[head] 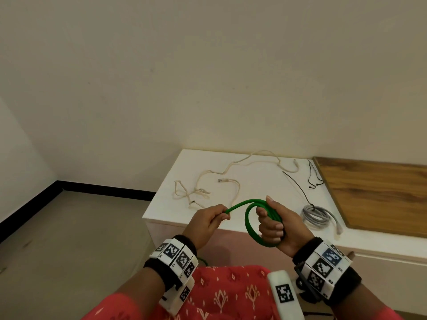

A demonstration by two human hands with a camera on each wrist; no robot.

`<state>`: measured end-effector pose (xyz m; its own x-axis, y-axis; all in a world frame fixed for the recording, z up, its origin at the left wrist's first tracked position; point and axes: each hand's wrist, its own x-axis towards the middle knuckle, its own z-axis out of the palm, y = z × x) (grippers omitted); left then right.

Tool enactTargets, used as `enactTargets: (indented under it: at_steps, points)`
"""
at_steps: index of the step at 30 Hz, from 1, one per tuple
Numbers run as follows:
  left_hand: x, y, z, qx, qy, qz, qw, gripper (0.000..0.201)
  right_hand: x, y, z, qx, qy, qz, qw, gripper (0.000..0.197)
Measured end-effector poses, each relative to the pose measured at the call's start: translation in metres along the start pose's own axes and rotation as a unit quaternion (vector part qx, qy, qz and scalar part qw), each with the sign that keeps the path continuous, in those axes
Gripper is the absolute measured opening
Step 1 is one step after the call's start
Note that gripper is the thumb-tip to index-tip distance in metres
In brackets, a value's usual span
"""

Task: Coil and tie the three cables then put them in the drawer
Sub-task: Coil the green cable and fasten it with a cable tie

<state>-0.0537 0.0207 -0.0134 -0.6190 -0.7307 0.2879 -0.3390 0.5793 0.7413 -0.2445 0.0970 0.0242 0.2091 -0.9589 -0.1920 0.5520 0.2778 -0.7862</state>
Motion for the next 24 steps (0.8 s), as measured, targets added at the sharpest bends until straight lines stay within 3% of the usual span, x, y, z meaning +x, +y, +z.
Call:
enactTargets:
  at_steps: [5, 8, 10, 13, 19, 21, 24]
  points:
    - [-0.007, -0.009, 0.004, 0.020, -0.012, -0.040, 0.999, 0.019, 0.002, -0.013, -0.018, 0.172, -0.091, -0.039, 0.980, 0.024]
    - [-0.008, -0.003, 0.010, 0.051, -0.024, -0.046, 0.997, 0.024, 0.007, -0.008, -0.022, 0.230, -0.142, -0.075, 0.960, 0.029]
    - [-0.008, 0.001, 0.017, 0.078, -0.048, -0.046, 0.995, 0.031, 0.009, -0.005, -0.017, 0.223, -0.120, -0.123, 0.960, 0.027]
    - [-0.011, 0.009, 0.028, 0.102, -0.106, -0.047, 0.988, 0.048, 0.007, -0.003, -0.007, 0.187, -0.025, -0.201, 0.961, 0.023]
    - [-0.013, 0.019, 0.039, 0.189, -0.184, -0.039, 0.964, 0.067, 0.011, 0.011, 0.003, 0.088, 0.060, -0.269, 0.957, 0.056]
    - [-0.014, 0.023, 0.041, 0.192, -0.186, -0.031, 0.963, 0.054, 0.013, 0.018, 0.003, 0.035, 0.081, -0.286, 0.954, 0.063]
    - [-0.014, 0.030, 0.044, 0.186, -0.158, -0.023, 0.970, 0.020, 0.015, 0.028, 0.003, -0.065, 0.115, -0.308, 0.942, 0.068]
